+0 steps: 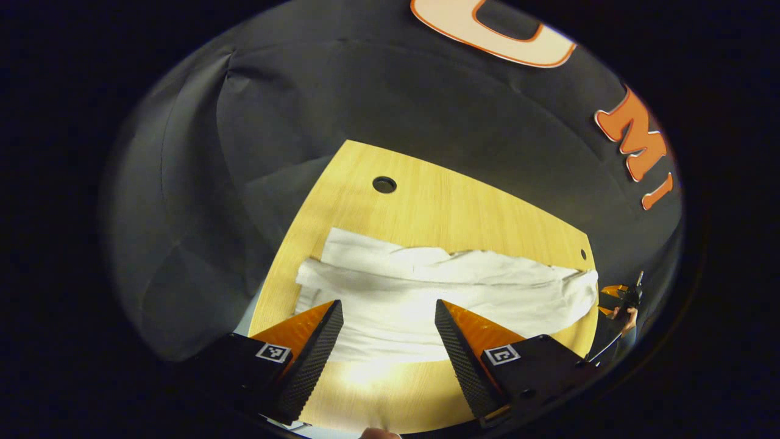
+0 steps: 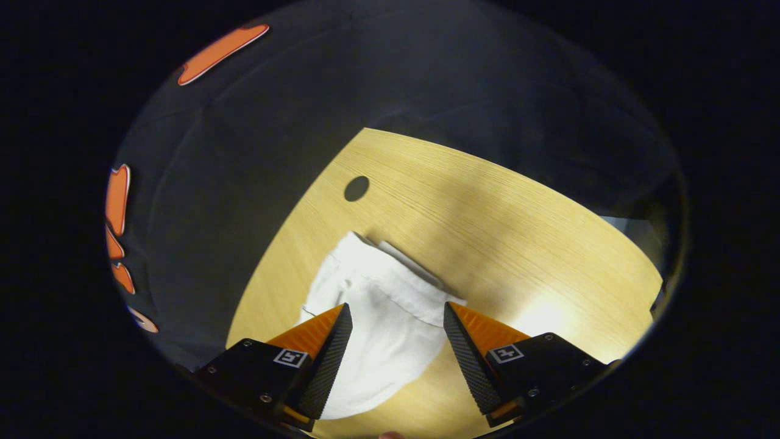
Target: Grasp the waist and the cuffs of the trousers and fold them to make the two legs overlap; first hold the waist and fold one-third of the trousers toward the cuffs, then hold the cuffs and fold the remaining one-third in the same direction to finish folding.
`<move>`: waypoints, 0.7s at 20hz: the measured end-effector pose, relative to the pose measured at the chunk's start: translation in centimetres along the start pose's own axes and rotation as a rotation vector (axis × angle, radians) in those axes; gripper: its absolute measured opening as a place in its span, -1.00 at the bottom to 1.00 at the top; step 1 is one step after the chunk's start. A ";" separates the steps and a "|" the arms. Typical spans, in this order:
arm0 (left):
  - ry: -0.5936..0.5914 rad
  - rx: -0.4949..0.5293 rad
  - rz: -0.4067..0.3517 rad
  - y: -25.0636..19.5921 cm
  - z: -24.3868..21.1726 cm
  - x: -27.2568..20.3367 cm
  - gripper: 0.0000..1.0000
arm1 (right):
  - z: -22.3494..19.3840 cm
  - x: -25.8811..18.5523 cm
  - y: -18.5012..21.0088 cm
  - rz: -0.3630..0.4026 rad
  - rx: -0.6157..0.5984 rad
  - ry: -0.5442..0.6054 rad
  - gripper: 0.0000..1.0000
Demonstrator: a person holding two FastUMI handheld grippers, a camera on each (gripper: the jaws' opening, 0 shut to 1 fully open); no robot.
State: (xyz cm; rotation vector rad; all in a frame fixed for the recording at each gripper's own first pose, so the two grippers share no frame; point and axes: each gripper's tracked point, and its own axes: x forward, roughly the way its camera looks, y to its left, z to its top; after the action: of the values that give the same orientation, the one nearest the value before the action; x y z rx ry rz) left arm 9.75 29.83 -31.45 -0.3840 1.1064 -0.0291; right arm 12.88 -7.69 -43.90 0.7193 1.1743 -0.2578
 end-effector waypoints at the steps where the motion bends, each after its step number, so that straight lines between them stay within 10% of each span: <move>1: 0.005 0.009 0.006 -0.2 -0.5 -0.4 1.00 | -0.4 0.4 -0.7 -0.019 0.001 0.015 0.85; 14: -0.041 0.173 0.057 -7.7 -4.4 -4.8 0.99 | -1.0 4.6 -2.0 -0.089 -0.002 0.015 0.71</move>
State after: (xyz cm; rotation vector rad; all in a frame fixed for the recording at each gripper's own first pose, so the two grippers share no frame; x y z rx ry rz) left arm 4.98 22.34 -26.62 -0.1972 1.0647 -0.0656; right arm 12.86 -7.78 -48.99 0.6693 1.2222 -0.3265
